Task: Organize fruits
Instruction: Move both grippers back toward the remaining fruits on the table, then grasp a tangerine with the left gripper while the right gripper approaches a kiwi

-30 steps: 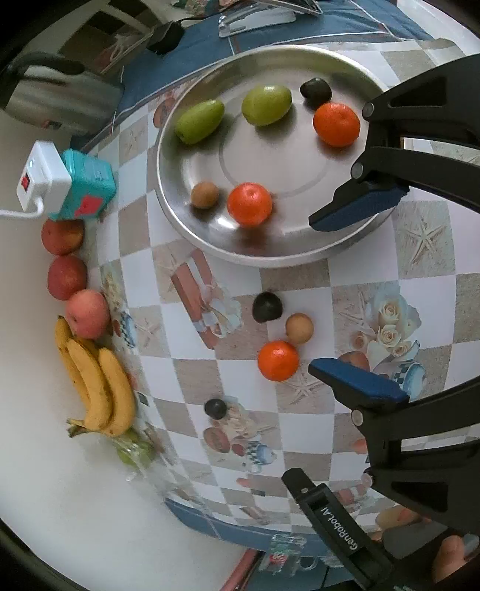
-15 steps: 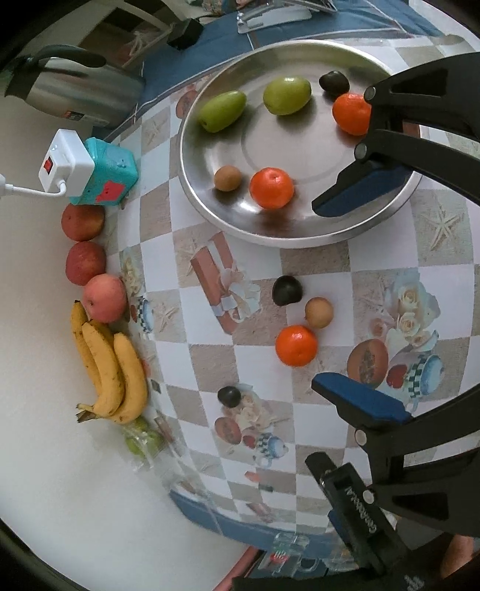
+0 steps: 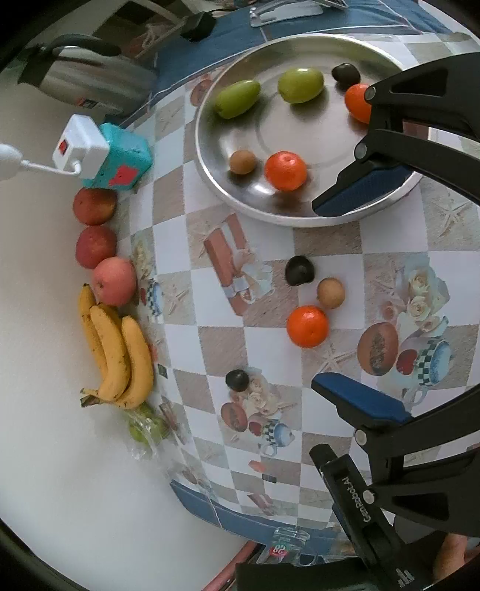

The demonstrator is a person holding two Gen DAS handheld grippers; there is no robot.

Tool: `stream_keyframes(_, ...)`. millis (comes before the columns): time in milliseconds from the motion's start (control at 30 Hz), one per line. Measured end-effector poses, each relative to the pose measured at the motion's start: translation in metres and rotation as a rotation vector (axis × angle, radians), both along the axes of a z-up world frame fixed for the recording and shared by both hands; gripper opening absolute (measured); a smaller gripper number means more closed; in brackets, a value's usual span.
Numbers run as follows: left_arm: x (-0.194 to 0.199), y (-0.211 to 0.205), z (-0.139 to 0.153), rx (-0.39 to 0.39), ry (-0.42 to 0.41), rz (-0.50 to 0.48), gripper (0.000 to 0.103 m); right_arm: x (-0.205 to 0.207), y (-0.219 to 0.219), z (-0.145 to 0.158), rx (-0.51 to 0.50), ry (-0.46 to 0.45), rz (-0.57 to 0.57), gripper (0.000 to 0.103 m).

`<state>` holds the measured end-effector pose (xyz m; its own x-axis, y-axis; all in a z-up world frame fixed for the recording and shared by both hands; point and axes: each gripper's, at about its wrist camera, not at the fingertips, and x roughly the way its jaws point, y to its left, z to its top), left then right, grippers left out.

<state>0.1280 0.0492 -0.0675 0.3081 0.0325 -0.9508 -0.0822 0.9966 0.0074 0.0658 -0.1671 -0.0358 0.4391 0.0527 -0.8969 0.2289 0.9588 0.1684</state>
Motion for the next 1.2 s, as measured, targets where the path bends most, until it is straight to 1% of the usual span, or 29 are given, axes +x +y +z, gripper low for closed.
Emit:
stream_keyframes(133,0.002,0.002,-0.001,-0.002,0.006,0.005,0.103,0.005,0.008,-0.002,-0.012,0.007,0.036,0.087)
stream_keyframes(467,0.008,0.002,-0.007,0.008,0.002,0.009,0.103,0.017,0.017,-0.007,0.005,0.016,0.062,0.087)
stream_keyframes(800,0.011,-0.001,-0.007,0.021,-0.019,-0.012,0.103,0.025,0.013,-0.005,0.067,-0.019,0.057,0.087)
stream_keyframes(1067,0.016,-0.003,-0.003,-0.013,-0.031,-0.026,0.103,0.029,0.011,-0.005,0.093,-0.026,0.056,0.087)
stream_keyframes(1200,0.019,-0.005,-0.006,-0.026,-0.015,-0.033,0.103,0.031,0.008,-0.009,0.112,-0.024,0.052,0.087)
